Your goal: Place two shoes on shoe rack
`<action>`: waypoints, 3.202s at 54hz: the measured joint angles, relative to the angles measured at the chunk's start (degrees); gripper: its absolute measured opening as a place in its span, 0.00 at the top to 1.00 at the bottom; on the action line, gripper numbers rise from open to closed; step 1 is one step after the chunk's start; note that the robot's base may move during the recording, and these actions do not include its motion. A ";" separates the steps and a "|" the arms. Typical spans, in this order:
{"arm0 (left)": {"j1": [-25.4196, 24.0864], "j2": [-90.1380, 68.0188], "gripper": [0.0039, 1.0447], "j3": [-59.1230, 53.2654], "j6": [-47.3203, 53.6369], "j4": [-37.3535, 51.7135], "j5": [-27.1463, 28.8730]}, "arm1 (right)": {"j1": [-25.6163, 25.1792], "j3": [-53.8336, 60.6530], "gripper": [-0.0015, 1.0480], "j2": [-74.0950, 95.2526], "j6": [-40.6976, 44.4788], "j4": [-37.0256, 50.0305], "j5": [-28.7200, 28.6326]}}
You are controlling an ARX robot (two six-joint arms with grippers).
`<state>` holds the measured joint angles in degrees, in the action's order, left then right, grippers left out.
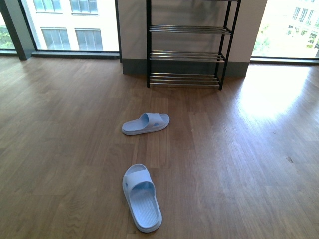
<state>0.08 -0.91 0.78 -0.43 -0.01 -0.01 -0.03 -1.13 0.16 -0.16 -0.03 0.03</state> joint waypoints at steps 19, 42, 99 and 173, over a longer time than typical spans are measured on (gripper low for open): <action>0.00 0.00 0.09 0.00 -0.02 0.00 0.00 | 0.00 0.00 0.09 0.00 0.00 0.00 0.00; 0.00 0.00 0.09 0.00 -0.02 0.00 0.00 | 0.00 0.00 0.09 0.00 0.00 0.00 0.00; 0.00 0.00 0.09 0.00 0.00 0.00 0.00 | 0.00 0.00 0.09 0.00 0.00 0.00 0.02; 0.00 0.00 0.09 0.00 -0.02 -0.02 0.02 | -7.87 -12.35 0.09 84.30 8.63 37.40 -1.66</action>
<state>0.08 -0.91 0.78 -0.45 -0.03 0.01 -7.90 -13.47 84.47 8.47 37.36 -1.63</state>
